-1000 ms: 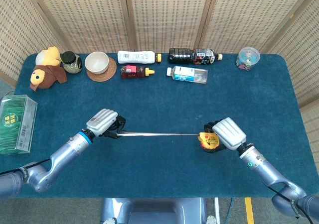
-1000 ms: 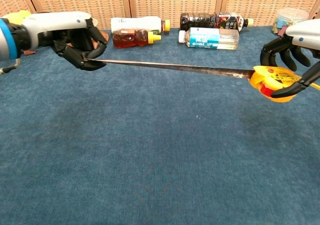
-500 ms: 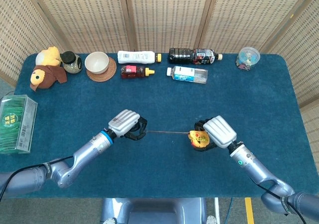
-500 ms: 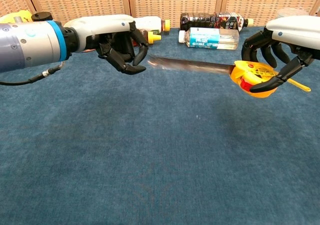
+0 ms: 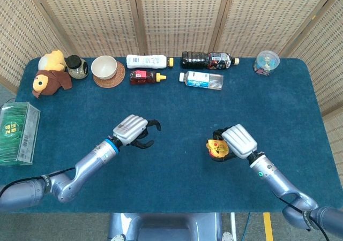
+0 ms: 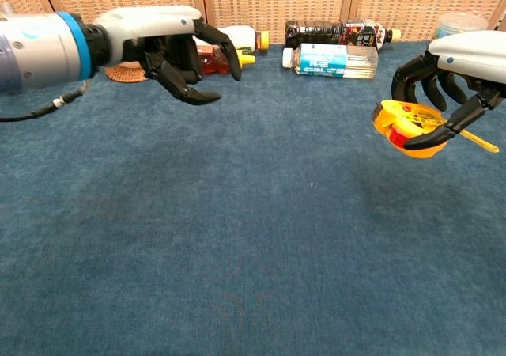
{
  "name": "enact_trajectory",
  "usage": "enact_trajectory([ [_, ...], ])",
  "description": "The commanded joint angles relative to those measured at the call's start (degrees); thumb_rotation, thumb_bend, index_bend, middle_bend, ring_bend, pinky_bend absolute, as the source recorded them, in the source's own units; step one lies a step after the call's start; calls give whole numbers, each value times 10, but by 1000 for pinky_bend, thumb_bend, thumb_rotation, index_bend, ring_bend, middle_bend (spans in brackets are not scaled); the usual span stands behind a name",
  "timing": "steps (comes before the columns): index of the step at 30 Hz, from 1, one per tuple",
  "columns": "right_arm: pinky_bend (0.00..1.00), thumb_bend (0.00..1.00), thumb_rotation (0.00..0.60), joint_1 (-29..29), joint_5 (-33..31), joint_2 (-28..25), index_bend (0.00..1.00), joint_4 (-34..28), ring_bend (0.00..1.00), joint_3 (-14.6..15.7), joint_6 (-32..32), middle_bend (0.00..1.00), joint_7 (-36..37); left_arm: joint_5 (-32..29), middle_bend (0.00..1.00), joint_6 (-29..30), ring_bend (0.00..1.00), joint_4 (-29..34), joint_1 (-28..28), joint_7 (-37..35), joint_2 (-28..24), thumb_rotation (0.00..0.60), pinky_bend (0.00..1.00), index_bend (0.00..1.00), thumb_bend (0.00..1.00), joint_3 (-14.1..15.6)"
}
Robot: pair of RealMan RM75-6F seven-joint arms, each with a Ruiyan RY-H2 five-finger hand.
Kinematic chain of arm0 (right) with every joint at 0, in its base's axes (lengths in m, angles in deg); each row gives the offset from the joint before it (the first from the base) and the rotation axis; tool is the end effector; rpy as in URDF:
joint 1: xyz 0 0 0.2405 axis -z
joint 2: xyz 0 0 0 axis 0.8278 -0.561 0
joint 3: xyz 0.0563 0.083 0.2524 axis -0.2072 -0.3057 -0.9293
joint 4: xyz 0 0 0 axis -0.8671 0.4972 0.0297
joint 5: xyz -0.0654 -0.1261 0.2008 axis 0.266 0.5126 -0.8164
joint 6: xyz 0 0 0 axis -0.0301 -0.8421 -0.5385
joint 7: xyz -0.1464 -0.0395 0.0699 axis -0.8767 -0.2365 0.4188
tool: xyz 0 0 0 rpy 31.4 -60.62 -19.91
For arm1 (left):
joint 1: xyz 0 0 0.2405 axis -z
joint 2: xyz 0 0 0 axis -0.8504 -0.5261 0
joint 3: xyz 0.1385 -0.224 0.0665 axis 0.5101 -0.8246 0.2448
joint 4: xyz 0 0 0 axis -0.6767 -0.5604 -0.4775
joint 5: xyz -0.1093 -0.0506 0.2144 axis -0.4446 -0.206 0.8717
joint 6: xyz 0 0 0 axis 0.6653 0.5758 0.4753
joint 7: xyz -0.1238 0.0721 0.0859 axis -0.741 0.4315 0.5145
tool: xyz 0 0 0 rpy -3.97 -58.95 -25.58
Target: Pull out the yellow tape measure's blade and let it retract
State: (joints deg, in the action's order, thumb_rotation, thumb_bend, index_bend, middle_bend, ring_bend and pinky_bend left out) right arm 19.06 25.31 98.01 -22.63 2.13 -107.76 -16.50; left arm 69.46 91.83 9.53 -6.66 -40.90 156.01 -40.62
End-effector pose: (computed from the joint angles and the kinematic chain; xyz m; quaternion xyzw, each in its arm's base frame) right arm -0.2177 -0.3641 0.0137 0.7846 -0.2904 0.3982 0.3763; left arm -0.0828 0.3944 -0.0373 -0.7558 -0.4311 -0.4232 0.2524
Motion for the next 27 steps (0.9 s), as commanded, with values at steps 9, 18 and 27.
enact_trajectory([
  [9, 653, 186, 389, -8, 0, 23, 586, 43, 609, 11, 27, 627, -12, 1, 1000, 42, 1000, 34, -48, -13, -73, 562, 883, 332, 333, 10],
  [18, 618, 186, 390, -19, -18, 74, 576, 104, 574, 9, 59, 603, -12, 31, 1000, 67, 1000, 66, -90, -33, -129, 574, 882, 331, 334, 36],
  [27, 550, 187, 390, -22, -32, 93, 370, 137, 445, 11, 81, 438, -23, 48, 1000, 75, 1000, 63, -108, -52, -141, 568, 882, 331, 333, 47],
])
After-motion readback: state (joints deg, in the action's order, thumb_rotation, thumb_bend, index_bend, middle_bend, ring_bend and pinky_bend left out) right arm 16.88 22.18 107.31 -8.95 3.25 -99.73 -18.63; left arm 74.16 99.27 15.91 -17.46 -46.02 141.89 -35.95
